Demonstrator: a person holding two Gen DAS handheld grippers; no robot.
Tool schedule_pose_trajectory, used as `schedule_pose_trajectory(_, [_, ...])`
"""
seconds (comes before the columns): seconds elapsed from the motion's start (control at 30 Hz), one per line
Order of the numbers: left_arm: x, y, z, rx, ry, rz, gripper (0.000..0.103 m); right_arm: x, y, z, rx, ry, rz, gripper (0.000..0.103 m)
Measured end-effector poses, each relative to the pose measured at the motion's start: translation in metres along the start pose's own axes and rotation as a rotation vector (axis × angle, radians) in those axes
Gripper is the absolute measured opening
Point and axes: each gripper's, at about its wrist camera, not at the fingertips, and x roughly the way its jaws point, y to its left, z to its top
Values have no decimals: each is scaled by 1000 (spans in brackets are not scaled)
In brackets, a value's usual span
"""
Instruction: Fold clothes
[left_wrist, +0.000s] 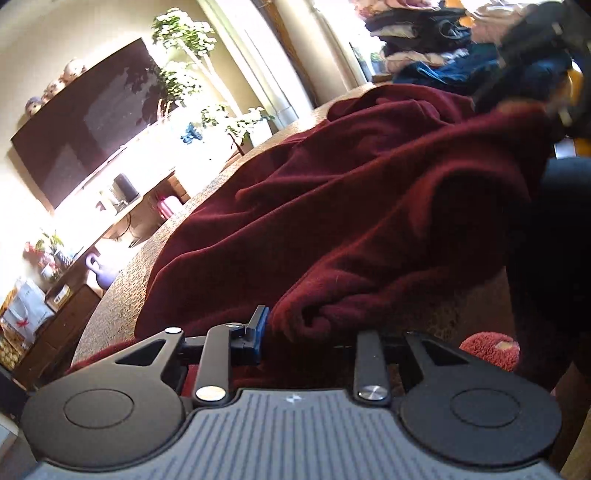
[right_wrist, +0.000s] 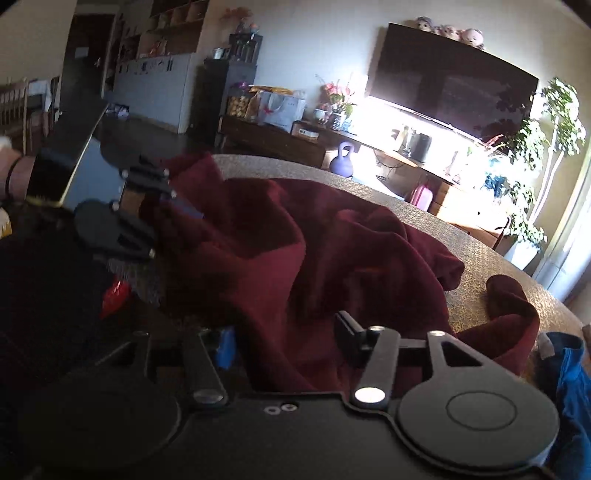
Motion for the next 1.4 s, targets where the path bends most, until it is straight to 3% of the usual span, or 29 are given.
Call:
schedule_pose_trajectory(0.1, [-4, 8, 4, -49, -15, 9, 27, 18, 13, -7, -97, 53, 6, 103])
schedule_pose_trajectory(0.2, [-7, 15, 7, -83, -28, 17, 27, 35, 29, -13, -219, 79, -63, 103])
schedule_pose_trajectory(0.33, [-3, 12, 6, -27, -31, 48, 27, 38, 22, -11, -131, 80, -71, 103])
schedule_pose_trajectory(0.5, [4, 4, 0, 23, -25, 49, 31, 18, -2, -3, 46, -9, -71, 103])
schedule_pose_trajectory(0.53, [6, 2, 0, 30, -23, 55, 33, 14, -5, 0, 69, -30, -74, 103])
schedule_pose_trajectory(0.6, [9, -2, -1, 58, -28, 98, 70, 6, -12, 5, 112, -62, -70, 103])
schedule_pose_trajectory(0.67, [14, -3, 0, 85, -35, 119, 78, 1, -20, 9, 148, -85, -61, 103])
schedule_pose_trajectory(0.77, [22, -2, 2, 105, -30, 112, 78, -4, -31, 13, 167, -95, -66, 103])
schedule_pose_trajectory(0.83, [28, 0, 3, 99, -20, 87, 66, -2, -34, 13, 176, -93, -67, 103])
schedule_pose_trajectory(0.87, [30, 2, 4, 77, -6, 63, 41, -3, -33, 13, 178, -90, -69, 103])
schedule_pose_trajectory(0.9, [32, 6, 4, 47, 12, 39, 31, -4, -32, 12, 175, -85, -74, 103])
schedule_pose_trajectory(1.07, [23, 14, 1, -17, 35, 3, 21, -1, -28, 10, 154, -58, -72, 103])
schedule_pose_trajectory(1.27, [-4, 22, 2, -66, 30, 92, 19, -9, -15, 11, 110, -90, -55, 103])
schedule_pose_trajectory(1.4, [-23, 28, 18, -84, -47, 208, 19, -26, -12, 25, 116, -177, -163, 103])
